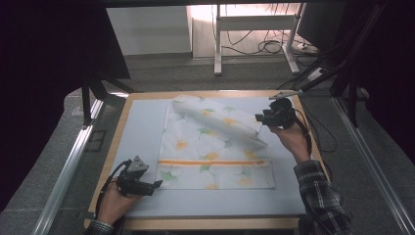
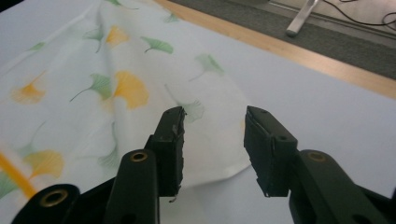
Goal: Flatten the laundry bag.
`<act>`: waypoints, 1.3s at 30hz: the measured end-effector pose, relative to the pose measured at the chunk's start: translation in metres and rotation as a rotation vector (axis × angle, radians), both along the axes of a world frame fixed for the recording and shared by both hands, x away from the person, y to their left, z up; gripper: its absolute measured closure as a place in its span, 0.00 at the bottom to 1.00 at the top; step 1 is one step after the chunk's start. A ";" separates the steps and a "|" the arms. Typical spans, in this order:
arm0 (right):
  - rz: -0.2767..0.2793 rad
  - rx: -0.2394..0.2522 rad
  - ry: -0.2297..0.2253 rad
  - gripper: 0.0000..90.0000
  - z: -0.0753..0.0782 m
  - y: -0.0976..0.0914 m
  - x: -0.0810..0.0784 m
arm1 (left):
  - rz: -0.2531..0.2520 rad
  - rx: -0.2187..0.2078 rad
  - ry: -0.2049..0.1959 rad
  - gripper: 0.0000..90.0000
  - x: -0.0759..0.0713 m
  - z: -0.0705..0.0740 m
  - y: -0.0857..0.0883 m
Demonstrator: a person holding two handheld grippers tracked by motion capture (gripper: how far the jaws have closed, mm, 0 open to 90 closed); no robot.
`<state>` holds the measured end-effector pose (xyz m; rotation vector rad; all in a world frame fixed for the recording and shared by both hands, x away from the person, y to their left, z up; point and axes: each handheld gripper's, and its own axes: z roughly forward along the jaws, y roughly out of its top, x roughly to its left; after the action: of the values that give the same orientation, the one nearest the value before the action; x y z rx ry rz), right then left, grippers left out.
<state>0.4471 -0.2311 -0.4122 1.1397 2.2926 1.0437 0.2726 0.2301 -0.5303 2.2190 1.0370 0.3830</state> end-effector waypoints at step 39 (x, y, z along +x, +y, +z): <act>0.008 -0.070 0.213 0.98 -0.096 -0.020 -0.045 | -0.159 0.006 0.149 0.96 -0.024 0.002 0.005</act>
<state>0.4020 -0.2509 -0.5085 1.2680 2.4773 0.8738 0.2491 0.2351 -0.5282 2.3448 0.9269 0.1531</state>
